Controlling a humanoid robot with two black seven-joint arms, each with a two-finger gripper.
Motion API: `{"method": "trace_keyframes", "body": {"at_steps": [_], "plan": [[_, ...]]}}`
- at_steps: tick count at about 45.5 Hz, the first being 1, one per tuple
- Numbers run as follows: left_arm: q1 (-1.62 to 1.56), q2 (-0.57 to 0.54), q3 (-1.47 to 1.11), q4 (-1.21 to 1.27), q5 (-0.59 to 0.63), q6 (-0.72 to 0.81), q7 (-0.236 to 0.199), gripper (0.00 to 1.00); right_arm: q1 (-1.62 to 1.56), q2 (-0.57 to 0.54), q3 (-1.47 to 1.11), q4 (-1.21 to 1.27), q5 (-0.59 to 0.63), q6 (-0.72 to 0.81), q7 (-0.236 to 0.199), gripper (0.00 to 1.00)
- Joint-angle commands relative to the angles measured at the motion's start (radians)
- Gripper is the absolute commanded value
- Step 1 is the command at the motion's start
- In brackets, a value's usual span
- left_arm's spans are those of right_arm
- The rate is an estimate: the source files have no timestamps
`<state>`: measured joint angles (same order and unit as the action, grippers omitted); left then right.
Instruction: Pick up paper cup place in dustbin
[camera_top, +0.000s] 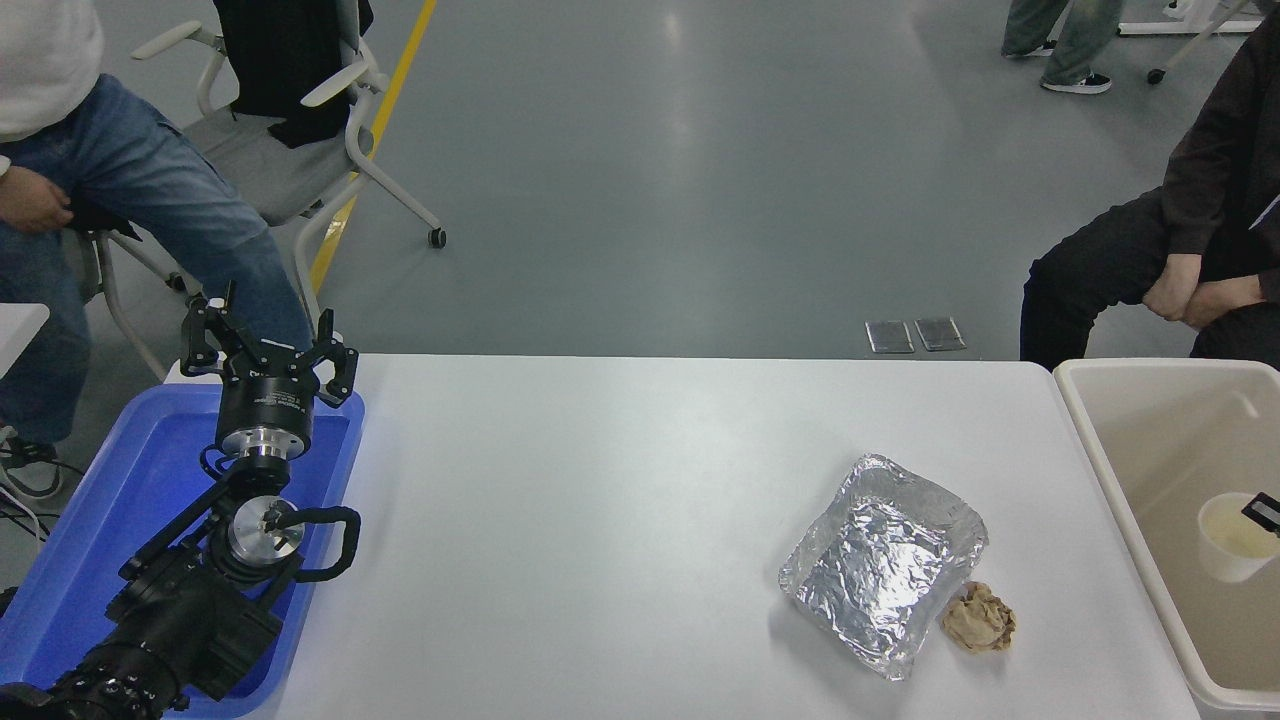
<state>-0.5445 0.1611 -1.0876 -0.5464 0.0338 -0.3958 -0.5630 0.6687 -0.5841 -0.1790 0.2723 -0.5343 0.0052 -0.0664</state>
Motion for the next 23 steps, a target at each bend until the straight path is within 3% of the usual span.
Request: {"method": "trace_keyframes", "body": {"at_steps": [1, 23], "plan": [[0.0, 0.0, 0.0, 0.0, 0.0, 0.0, 0.0, 0.99, 0.034, -0.002, 0.001, 0.059, 0.005, 0.003, 0.0, 1.0], [-0.002, 0.0, 0.002, -0.001, 0.0, 0.0, 0.0, 0.99, 0.298, -0.151, -0.108, 0.407, -0.076, 0.01, -0.001, 1.0]]}}
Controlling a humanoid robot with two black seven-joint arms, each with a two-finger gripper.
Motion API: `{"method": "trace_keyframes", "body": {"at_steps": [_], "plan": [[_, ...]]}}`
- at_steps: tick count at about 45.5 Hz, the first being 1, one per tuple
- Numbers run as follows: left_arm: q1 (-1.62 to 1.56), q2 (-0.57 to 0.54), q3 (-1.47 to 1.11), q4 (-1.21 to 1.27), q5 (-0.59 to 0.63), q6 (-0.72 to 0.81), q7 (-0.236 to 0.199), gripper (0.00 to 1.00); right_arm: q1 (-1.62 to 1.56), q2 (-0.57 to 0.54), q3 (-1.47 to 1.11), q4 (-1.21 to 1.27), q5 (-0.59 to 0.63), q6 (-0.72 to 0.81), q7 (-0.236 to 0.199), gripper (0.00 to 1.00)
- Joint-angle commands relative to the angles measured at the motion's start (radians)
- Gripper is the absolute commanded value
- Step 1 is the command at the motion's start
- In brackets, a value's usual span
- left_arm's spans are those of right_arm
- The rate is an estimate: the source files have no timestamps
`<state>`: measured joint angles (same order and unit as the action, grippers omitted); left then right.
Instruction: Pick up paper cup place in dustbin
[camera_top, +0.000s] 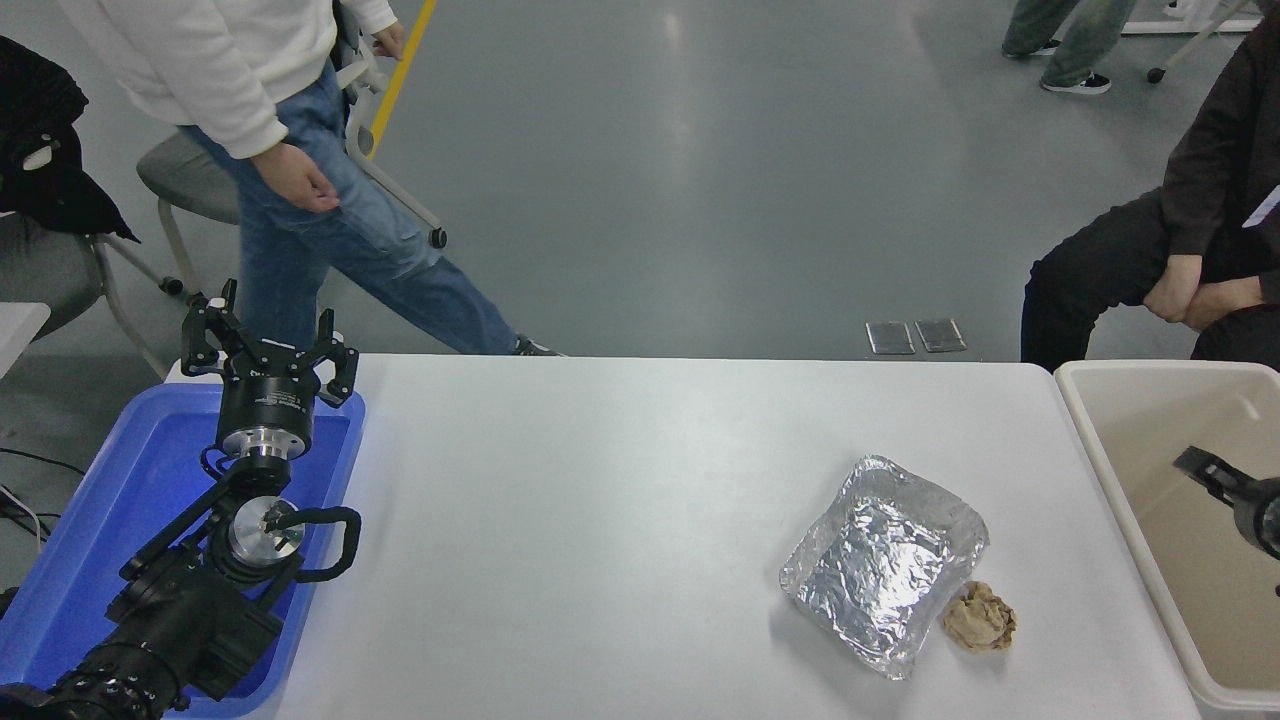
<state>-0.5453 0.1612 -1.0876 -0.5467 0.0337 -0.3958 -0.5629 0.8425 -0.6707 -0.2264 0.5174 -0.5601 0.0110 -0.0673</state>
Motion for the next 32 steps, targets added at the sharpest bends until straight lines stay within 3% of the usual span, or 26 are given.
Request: {"method": "trace_keyframes", "body": {"at_steps": [1, 11, 22, 27, 32], "plan": [[-0.001, 0.0, 0.0, -0.001, 0.0, 0.0, 0.0, 0.99, 0.138, -0.072, -0.065, 0.18, -0.056, 0.004, -0.002, 1.0], [-0.001, 0.0, 0.0, -0.001, 0.0, 0.0, 0.0, 0.99, 0.286, -0.096, -0.18, 0.306, -0.058, 0.006, -0.002, 1.0], [-0.001, 0.0, 0.0, -0.001, 0.0, 0.0, 0.0, 0.99, 0.621, -0.113, -0.508, 0.538, -0.055, 0.021, -0.002, 1.0], [-0.001, -0.002, 0.002, -0.001, 0.0, 0.0, 0.0, 0.99, 0.818, -0.081, -0.677, 0.654, -0.046, 0.041, -0.002, 1.0], [-0.001, -0.002, 0.0, -0.001, 0.0, 0.0, 0.0, 0.99, 1.038, -0.011, -0.836, 0.782, -0.027, 0.153, -0.002, 1.0]]}}
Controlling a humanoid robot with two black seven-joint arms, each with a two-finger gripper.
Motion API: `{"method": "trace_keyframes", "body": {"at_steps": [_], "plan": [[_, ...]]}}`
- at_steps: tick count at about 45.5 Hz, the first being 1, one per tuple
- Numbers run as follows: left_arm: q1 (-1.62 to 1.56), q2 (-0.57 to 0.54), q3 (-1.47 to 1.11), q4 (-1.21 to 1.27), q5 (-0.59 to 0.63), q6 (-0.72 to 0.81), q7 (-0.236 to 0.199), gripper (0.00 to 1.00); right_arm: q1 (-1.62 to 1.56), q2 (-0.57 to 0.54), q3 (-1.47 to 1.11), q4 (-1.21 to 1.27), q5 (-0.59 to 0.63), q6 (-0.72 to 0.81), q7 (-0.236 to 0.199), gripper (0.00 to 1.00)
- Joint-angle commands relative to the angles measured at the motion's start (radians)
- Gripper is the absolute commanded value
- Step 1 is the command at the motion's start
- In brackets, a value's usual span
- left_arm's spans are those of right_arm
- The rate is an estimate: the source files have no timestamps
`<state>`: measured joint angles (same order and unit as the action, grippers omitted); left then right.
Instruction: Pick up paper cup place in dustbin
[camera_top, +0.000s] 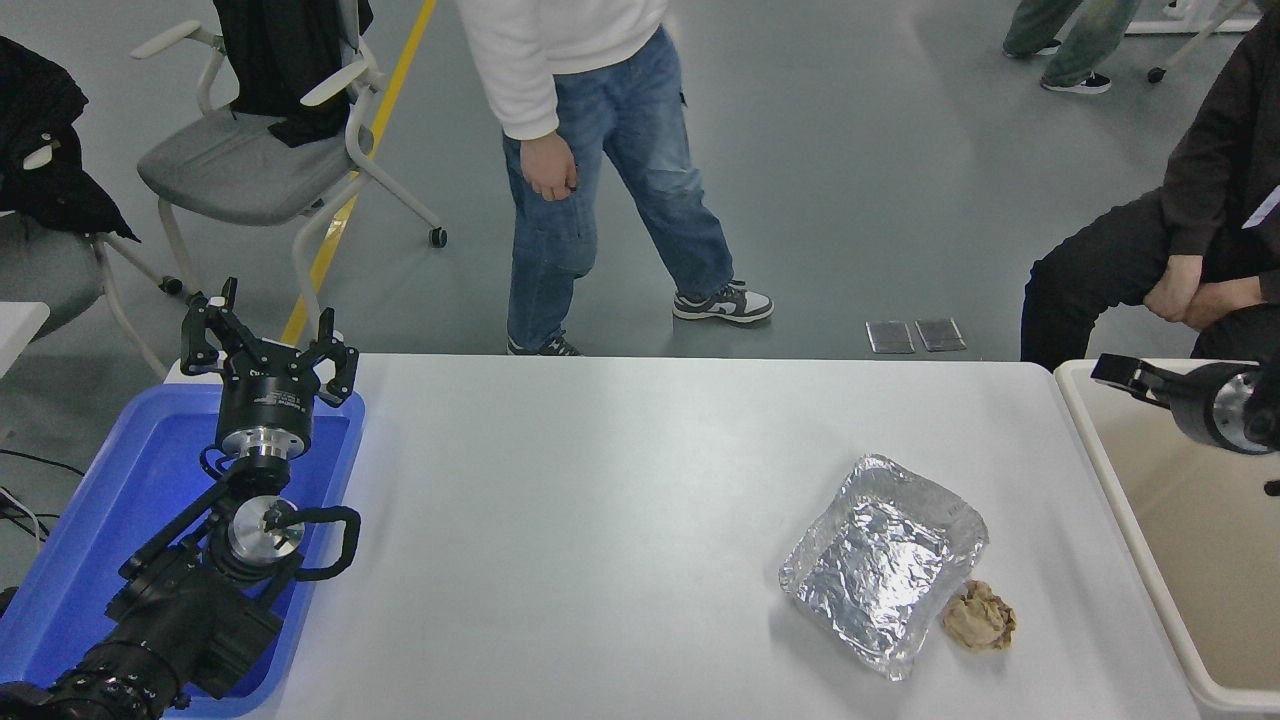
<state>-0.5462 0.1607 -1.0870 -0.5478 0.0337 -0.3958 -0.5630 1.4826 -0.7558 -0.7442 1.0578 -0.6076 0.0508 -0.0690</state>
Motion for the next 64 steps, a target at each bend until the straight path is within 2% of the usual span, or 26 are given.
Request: {"method": "trace_keyframes", "body": {"at_steps": [1, 9, 17, 24, 29, 44, 59, 64], "plan": [[0.0, 0.0, 0.001, 0.0, 0.0, 0.0, 0.0, 0.99, 0.436, 0.094, -0.342, 0.266, 0.031, 0.135, 0.0, 1.0], [0.002, 0.0, -0.001, 0.0, 0.0, 0.0, 0.0, 0.99, 0.679, 0.303, -0.466, 0.436, 0.222, 0.286, 0.0, 1.0], [0.002, 0.0, -0.001, 0.0, 0.0, 0.0, 0.0, 0.99, 0.778, 0.521, -0.471, 0.461, 0.429, 0.46, 0.0, 1.0], [0.002, 0.0, -0.001, 0.0, 0.0, 0.0, 0.0, 0.99, 0.828, 0.644, -0.446, 0.472, 0.561, 0.544, -0.005, 1.0], [0.002, 0.0, -0.001, 0.0, 0.0, 0.0, 0.0, 0.99, 0.851, 0.694, -0.405, 0.469, 0.591, 0.581, -0.009, 1.0], [0.003, 0.003, -0.001, 0.0, 0.0, 0.0, 0.0, 0.99, 0.897, 0.705, -0.446, 0.469, 0.592, 0.615, -0.011, 1.0], [0.003, 0.003, -0.001, 0.0, 0.0, 0.0, 0.0, 0.99, 0.958, 0.55, -0.474, 0.487, 0.586, 0.721, -0.014, 1.0], [0.003, 0.0, -0.001, 0.002, 0.0, 0.0, 0.0, 0.99, 0.96, 0.529, -0.475, 0.487, 0.582, 0.722, -0.014, 1.0]]}}
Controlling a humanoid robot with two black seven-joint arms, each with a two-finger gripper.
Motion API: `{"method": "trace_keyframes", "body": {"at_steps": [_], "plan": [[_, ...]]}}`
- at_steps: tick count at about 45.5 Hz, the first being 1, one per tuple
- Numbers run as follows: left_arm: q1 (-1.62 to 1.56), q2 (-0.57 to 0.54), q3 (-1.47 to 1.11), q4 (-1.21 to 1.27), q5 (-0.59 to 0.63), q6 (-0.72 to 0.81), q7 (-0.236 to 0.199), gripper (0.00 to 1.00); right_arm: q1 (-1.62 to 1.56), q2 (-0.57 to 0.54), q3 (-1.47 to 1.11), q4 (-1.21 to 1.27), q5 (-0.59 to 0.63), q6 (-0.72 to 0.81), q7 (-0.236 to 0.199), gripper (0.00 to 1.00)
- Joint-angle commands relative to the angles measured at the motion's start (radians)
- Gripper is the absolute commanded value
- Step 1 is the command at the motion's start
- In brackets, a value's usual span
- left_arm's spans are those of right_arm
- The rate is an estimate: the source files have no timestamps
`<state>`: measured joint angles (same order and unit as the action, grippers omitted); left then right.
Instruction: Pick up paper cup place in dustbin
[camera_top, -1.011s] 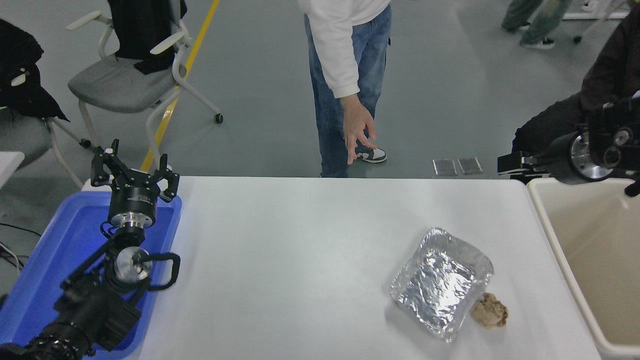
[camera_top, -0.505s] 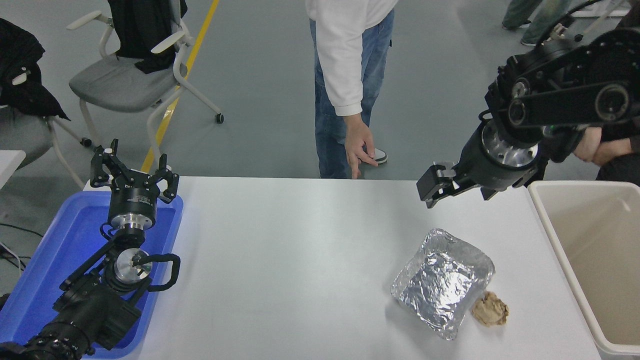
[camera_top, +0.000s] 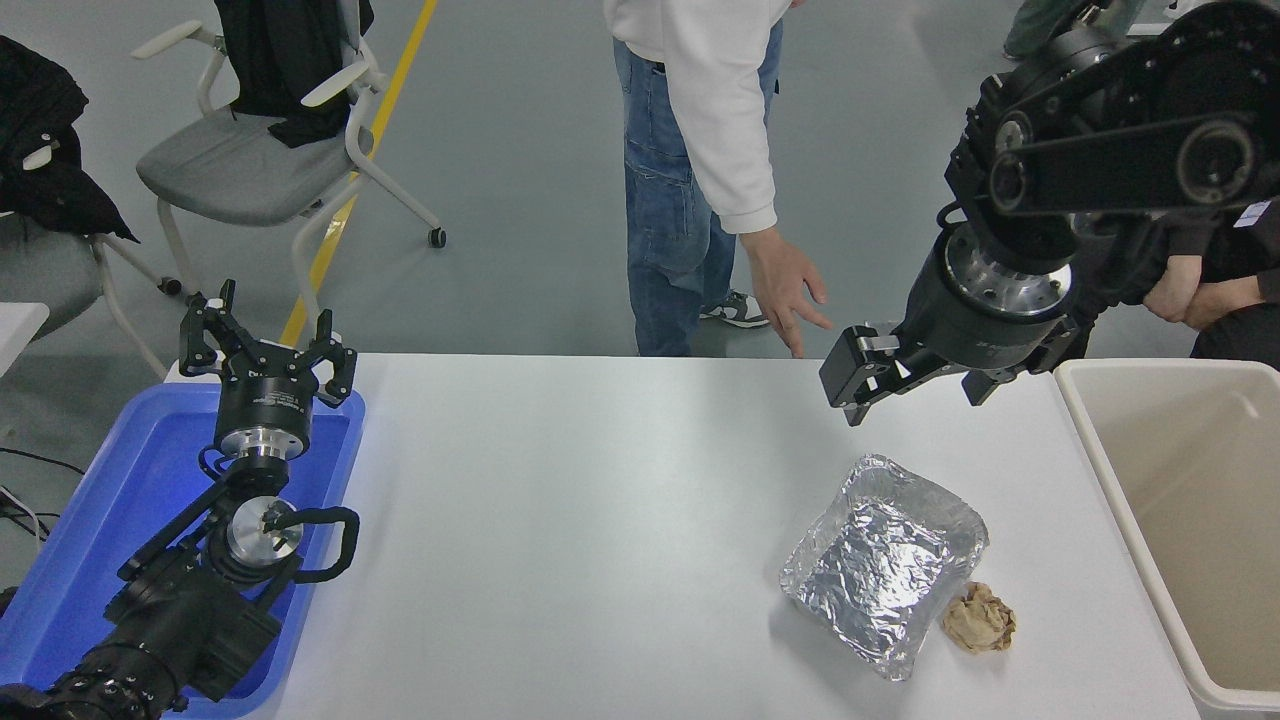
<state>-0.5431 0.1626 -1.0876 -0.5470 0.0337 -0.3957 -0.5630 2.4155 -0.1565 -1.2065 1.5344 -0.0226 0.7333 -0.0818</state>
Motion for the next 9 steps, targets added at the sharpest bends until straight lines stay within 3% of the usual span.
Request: {"method": "trace_keyframes", "body": {"at_steps": [1, 9], "plan": [[0.0, 0.002, 0.0, 0.001, 0.0, 0.0, 0.0, 0.99, 0.027, -0.075, -0.012, 0.01, -0.003, 0.04, -0.001, 1.0], [0.0, -0.001, 0.0, -0.001, 0.0, 0.0, 0.0, 0.99, 0.022, -0.1, -0.012, 0.009, -0.013, 0.026, 0.001, 1.0]]}}
